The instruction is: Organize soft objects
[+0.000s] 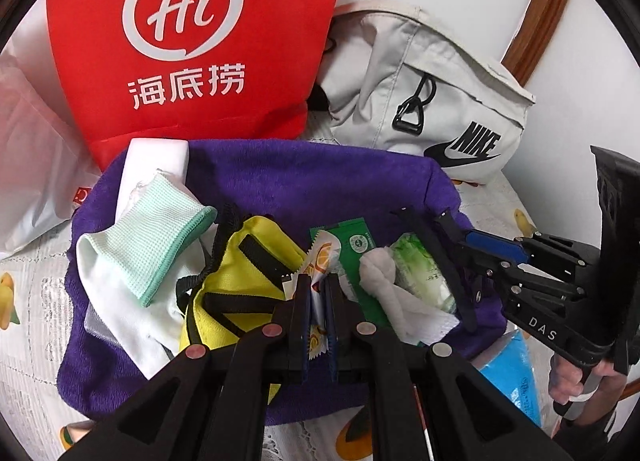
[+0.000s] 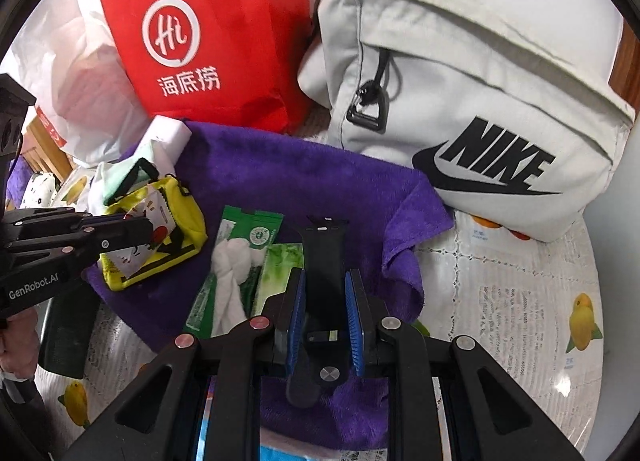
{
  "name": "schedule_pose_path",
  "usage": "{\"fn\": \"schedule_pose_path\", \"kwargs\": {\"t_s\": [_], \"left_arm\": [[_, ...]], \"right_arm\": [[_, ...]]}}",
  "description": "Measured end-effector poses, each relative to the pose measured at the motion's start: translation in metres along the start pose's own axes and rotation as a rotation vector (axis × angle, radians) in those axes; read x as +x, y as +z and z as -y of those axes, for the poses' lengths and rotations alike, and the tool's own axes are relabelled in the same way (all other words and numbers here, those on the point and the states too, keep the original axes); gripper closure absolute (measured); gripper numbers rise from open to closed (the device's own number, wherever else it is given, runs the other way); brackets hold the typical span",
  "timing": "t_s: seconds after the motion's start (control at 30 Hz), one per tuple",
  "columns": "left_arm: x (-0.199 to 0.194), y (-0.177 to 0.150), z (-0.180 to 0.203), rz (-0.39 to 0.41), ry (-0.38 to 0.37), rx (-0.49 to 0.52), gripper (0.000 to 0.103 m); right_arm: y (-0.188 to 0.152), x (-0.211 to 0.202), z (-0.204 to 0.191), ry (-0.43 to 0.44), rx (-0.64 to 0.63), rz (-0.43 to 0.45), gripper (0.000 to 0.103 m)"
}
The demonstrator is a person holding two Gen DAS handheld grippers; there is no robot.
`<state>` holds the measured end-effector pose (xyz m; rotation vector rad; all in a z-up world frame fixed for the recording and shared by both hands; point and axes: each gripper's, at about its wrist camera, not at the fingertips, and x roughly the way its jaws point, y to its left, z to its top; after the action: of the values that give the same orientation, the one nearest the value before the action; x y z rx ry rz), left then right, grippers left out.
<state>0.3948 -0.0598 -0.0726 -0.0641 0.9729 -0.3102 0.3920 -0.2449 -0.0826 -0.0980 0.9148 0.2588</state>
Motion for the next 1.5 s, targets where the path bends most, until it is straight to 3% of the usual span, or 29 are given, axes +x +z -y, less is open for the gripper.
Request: {"fn": "schedule_pose_path", "kwargs": {"t_s": [0.17,0.3,0.37,0.43,0.5,0.67,0.73,0.93,1.4,1.5], "left_arm": [[0.002,0.0,-0.003,0.001,-0.022,-0.016,0.094],[0.001,0.0,-0.005,0.003,-0.02,-0.022,0.087],[0.0,0.0,-0.007,0.004,-0.02,-0.029,0.08],[-0.002,0.0,-0.008,0.002,-0.015,-0.035,0.065],[-0.006,0.0,-0.007,0.012,-0.004,-0.031,0.056],[-0.016,-0.002,-0.006,0.014,0.016,-0.036,0.05],[-0.02,-0.003,-0.006,0.017,0.037,-0.038,0.043],[-0.039,-0.006,-0.009,0.047,0.076,-0.056,0.038],[-0.097,-0.037,-0.007,0.11,0.127,-0.054,0.035],[-0.112,-0.05,-0.003,0.116,0.14,-0.054,0.031]], "right_arm": [[-0.001,0.008,-0.001,0.013,0.003,-0.025,0.082],[0.0,0.014,-0.004,0.055,0.002,-0.039,0.081],[0.0,0.014,-0.005,0.055,0.003,-0.036,0.081],[0.0,0.013,-0.005,0.068,0.011,-0.039,0.08],[0.001,0.011,-0.004,0.078,0.019,-0.04,0.072],[-0.002,-0.005,-0.003,0.058,0.027,-0.019,0.068],[-0.004,-0.014,-0.003,0.052,0.036,-0.01,0.064],[-0.014,-0.04,-0.005,0.024,0.033,0.027,0.053],[-0.037,-0.086,-0.034,0.033,0.033,0.063,0.053],[-0.046,-0.101,-0.045,0.036,0.035,0.08,0.048]]}}
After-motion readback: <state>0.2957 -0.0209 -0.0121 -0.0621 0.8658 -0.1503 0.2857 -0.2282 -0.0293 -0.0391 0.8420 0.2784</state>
